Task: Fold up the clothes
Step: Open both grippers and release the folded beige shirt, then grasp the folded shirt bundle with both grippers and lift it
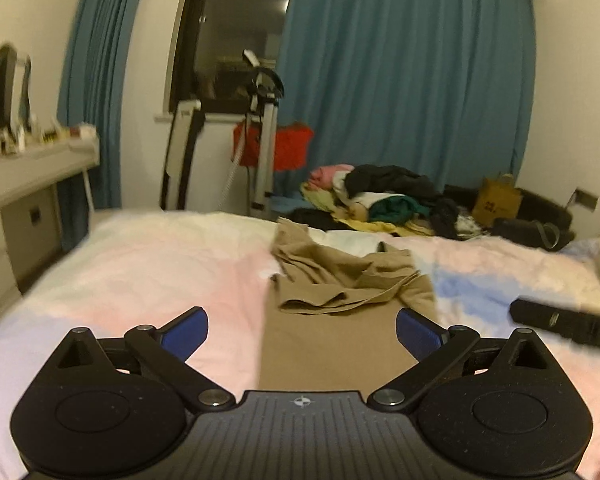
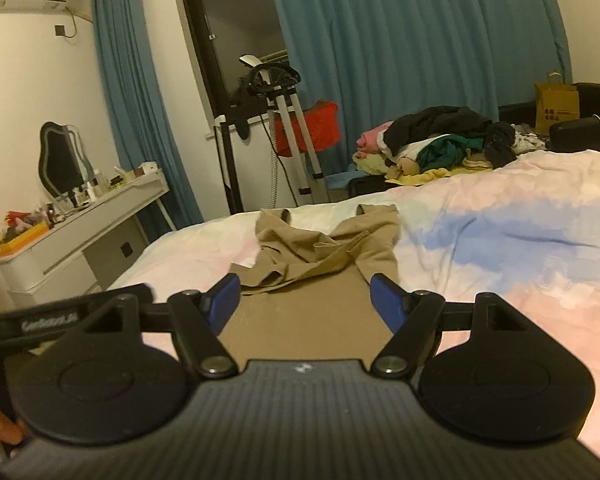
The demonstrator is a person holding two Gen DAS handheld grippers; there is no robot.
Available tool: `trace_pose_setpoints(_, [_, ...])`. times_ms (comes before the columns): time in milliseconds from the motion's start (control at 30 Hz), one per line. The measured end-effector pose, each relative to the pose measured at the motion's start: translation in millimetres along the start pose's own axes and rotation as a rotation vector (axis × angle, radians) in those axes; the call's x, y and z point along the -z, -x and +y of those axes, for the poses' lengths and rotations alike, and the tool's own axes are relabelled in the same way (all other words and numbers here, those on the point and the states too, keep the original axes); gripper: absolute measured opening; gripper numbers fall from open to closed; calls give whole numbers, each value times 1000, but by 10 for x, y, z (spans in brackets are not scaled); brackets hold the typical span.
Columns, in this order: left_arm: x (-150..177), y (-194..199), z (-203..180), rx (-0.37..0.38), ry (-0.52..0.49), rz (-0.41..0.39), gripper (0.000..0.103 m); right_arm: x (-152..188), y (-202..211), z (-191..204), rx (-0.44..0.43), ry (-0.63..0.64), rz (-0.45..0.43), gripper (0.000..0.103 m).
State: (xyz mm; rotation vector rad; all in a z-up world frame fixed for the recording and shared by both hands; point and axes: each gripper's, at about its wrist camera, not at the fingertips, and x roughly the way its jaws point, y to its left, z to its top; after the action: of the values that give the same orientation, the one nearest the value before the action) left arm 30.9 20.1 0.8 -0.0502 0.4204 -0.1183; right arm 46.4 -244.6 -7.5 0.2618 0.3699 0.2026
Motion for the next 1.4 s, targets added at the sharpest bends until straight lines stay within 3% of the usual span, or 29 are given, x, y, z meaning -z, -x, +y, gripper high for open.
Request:
trace_pose_setpoints(100, [90, -15, 41, 4, 16, 32, 101, 44, -52, -69, 8, -37, 19, 74])
trace_pose_setpoints(167, [114, -47, 71, 10, 44, 57, 101, 75, -93, -102, 15, -51, 32, 84])
trace_pose_setpoints(300, [146, -107, 81, 2, 68, 80, 102, 162, -190, -144, 41, -68, 71, 84])
trace_pose_setpoints(400, [188, -159, 121, 25, 116, 121, 102, 240, -254, -222, -4, -154, 135, 84])
trace_pose_setpoints(533, [245, -267, 210, 108, 222, 202, 99, 432, -384, -449, -99, -406, 260, 85])
trace_pose_setpoints(667, [343, -412, 316, 229, 379, 285, 98, 797, -587, -750, -208, -763, 358, 85])
trace_pose_setpoints(767, [454, -595, 386, 316, 507, 359, 97, 1100, -783, -889, -208, -999, 407, 86])
trace_pose_setpoints(967, [634, -956, 448, 451, 686, 446, 93, 1170, -1007, -912, -151, -1065, 308, 74])
trace_pose_setpoints(1067, [686, -1044, 422, 535, 749, 474, 93, 1153, -1158, -928, -140, -1078, 325, 60])
trace_pose_setpoints(1133, [712, -1099, 369, 573, 770, 502, 93, 1131, -1210, -979, -138, -1094, 345, 31])
trace_pose_setpoints(1233, [712, -1252, 259, 582, 768, 513, 91, 1097, -1201, -1000, -153, -1075, 338, 15])
trace_pose_setpoints(1400, [713, -1515, 165, 563, 777, 500, 76, 884, -1031, -931, -266, -1038, 271, 13])
